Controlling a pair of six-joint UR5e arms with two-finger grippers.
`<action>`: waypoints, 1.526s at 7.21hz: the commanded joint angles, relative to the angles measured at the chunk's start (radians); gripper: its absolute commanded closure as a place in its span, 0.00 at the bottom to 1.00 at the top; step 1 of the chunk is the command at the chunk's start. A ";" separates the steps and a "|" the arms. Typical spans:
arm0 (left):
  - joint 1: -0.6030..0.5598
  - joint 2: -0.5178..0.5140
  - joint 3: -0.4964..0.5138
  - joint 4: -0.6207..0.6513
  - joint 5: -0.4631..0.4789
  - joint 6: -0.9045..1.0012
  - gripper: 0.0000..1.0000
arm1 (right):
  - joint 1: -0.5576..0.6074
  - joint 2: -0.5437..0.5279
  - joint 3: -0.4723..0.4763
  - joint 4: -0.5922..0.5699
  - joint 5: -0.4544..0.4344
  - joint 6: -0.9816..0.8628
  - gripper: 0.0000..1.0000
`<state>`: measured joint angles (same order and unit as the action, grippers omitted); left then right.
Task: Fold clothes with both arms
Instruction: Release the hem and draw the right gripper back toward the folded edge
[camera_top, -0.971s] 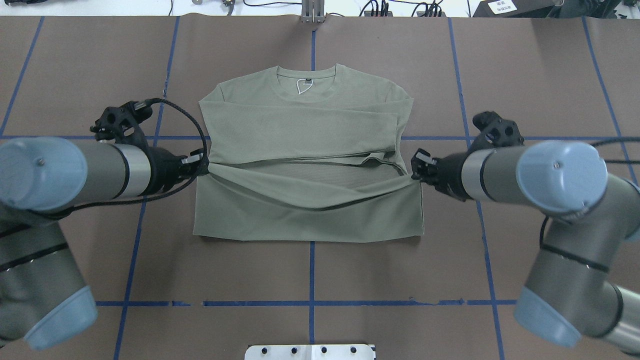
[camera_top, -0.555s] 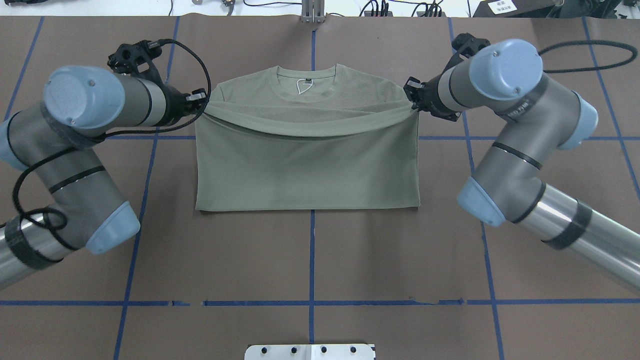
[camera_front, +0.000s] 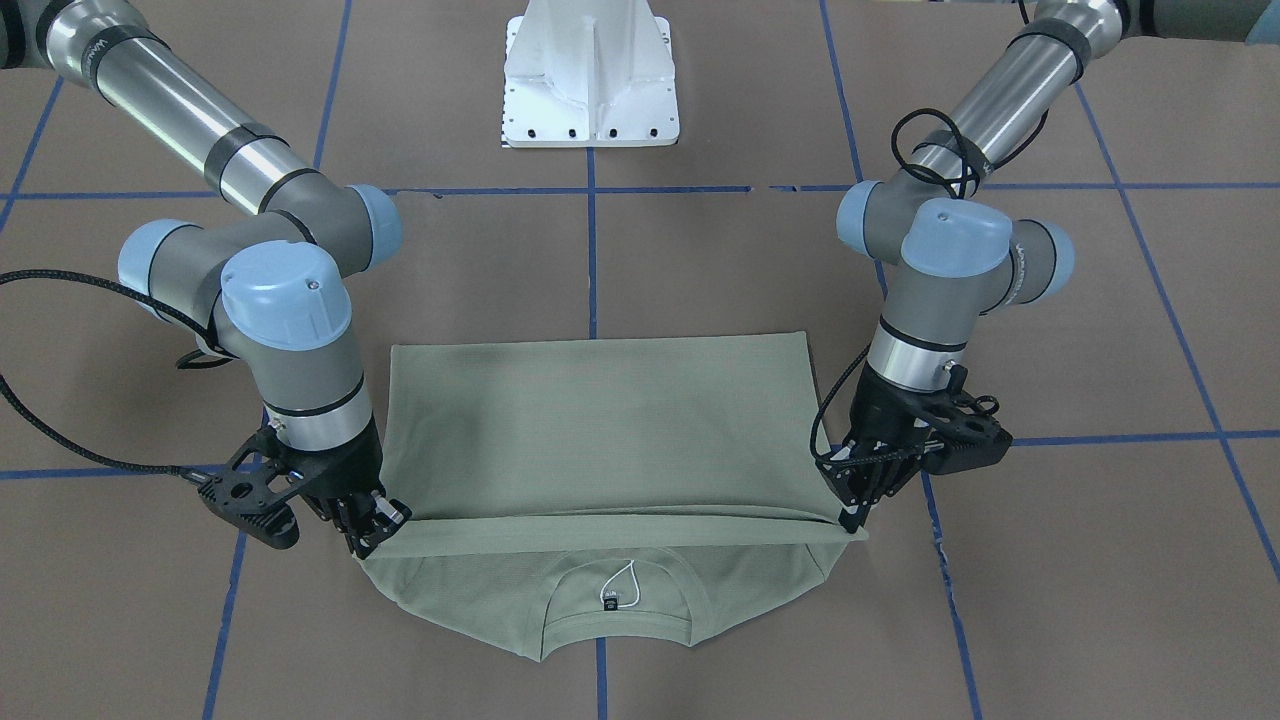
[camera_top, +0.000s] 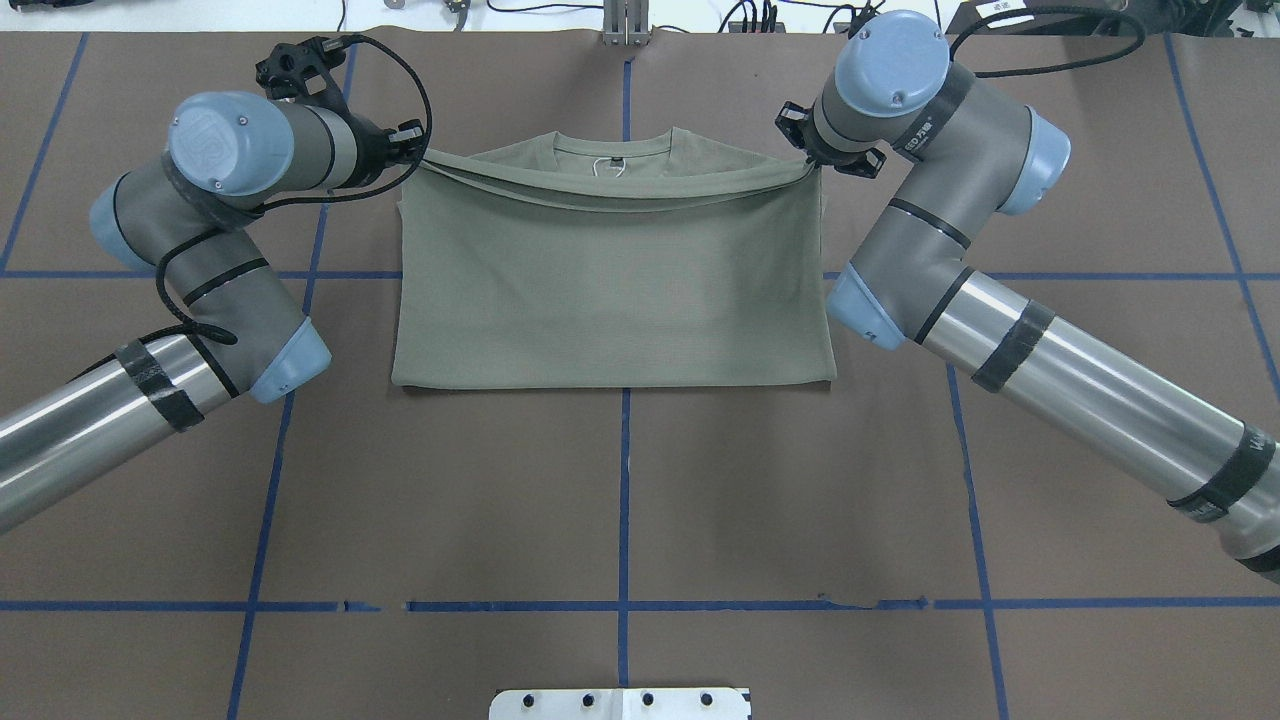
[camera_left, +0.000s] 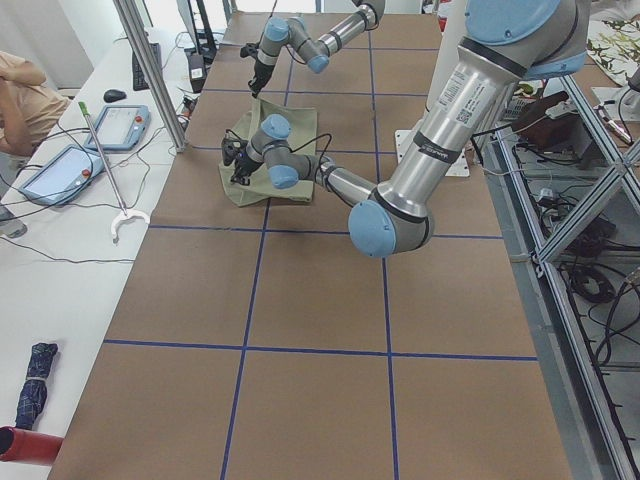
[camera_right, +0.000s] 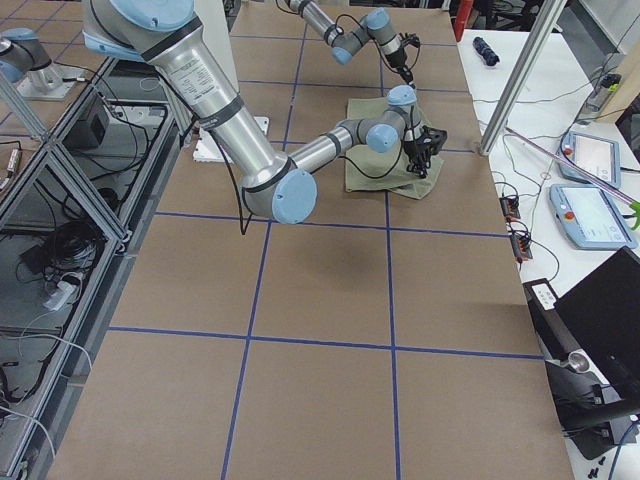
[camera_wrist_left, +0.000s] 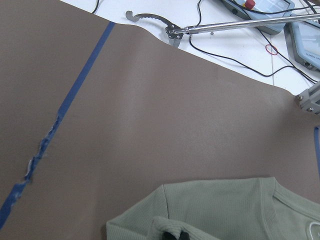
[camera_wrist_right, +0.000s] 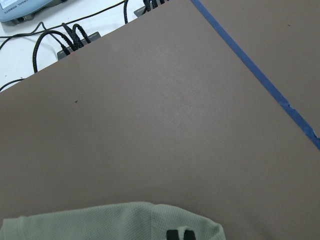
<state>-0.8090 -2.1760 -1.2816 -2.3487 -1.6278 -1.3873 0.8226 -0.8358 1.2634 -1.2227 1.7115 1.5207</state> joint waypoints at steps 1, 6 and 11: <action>-0.001 -0.034 0.097 -0.075 0.025 0.025 0.94 | 0.004 0.023 -0.085 0.090 -0.013 -0.011 0.95; -0.013 -0.019 0.093 -0.165 0.022 0.027 0.54 | 0.029 0.000 0.070 0.092 0.076 0.073 0.02; -0.015 -0.002 0.062 -0.175 0.013 0.020 0.54 | -0.144 -0.376 0.491 0.098 0.106 0.426 0.01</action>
<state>-0.8240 -2.1813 -1.2034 -2.5217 -1.6148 -1.3647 0.7187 -1.1544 1.7172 -1.1251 1.8172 1.8869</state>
